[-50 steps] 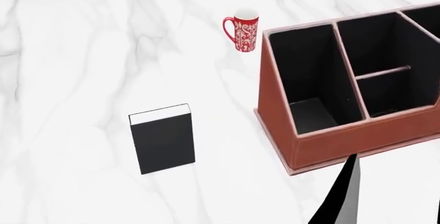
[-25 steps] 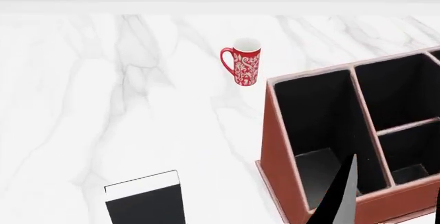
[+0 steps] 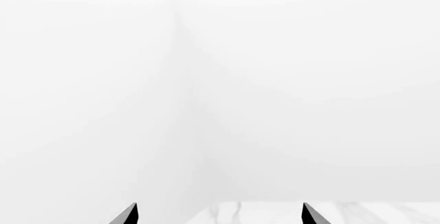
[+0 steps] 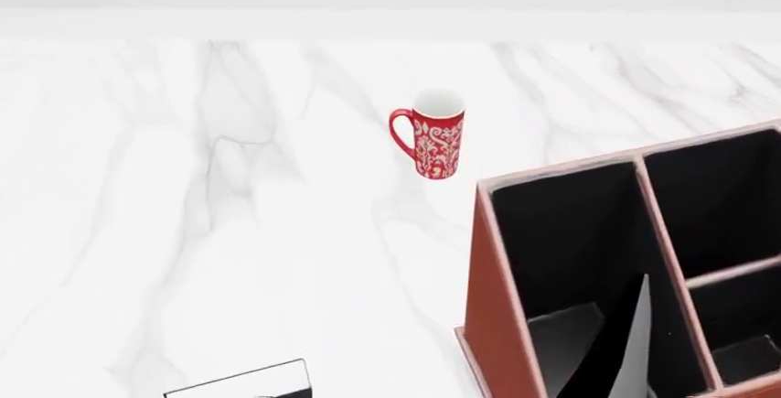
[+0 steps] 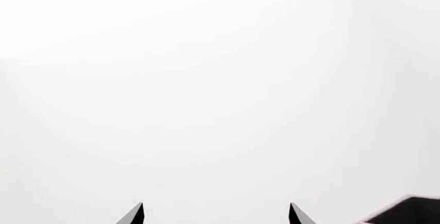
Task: Pick up the book and place it in the left compartment of the caddy.
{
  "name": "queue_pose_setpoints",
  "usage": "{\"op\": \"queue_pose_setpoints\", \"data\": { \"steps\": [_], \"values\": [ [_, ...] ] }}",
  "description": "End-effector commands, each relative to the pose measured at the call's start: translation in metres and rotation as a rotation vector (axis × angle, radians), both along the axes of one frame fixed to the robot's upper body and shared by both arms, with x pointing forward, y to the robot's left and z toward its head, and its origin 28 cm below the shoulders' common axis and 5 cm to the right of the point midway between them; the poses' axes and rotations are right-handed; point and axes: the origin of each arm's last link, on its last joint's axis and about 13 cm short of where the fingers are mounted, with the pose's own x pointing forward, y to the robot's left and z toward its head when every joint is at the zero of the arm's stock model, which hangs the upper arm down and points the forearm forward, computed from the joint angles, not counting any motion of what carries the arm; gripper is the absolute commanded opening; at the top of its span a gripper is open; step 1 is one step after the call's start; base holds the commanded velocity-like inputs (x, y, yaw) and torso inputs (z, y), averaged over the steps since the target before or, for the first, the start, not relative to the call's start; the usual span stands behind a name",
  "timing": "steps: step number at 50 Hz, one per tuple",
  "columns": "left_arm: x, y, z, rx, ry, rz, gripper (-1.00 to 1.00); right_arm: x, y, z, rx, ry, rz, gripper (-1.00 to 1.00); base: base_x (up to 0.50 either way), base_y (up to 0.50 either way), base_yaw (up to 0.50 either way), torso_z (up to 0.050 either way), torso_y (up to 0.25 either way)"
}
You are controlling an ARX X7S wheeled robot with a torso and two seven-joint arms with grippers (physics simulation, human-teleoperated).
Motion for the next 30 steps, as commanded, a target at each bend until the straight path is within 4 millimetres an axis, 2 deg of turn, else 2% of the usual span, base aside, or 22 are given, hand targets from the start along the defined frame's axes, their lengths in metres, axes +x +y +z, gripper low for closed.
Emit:
{"op": "queue_pose_setpoints", "data": {
  "steps": [1, 12, 26, 30],
  "values": [
    [-0.0011, 0.0013, 0.0005, 0.007, 0.002, -0.018, 1.00, -0.0017, -0.0017, 0.0023, -0.008, -0.033, -0.016, 1.00, 0.33, 0.00, 0.00, 0.000, 0.000],
    [-0.0006, 0.0011, 0.0006, 0.007, 0.003, -0.019, 1.00, 0.0001, -0.0010, 0.0005, -0.017, -0.021, -0.017, 1.00, 0.33, 0.00, 0.00, 0.000, 0.000],
    [-0.0001, 0.0012, 0.0009, 0.008, 0.002, -0.019, 1.00, -0.0011, -0.0014, 0.0019, -0.010, -0.036, -0.003, 1.00, 0.01, 0.00, 0.00, 0.000, 0.001],
    [0.0001, 0.0012, 0.0011, 0.008, 0.002, -0.019, 1.00, -0.0009, -0.0014, 0.0019, -0.012, -0.040, -0.008, 1.00, 0.27, 0.00, 0.00, 0.000, 0.000]
  ]
}}
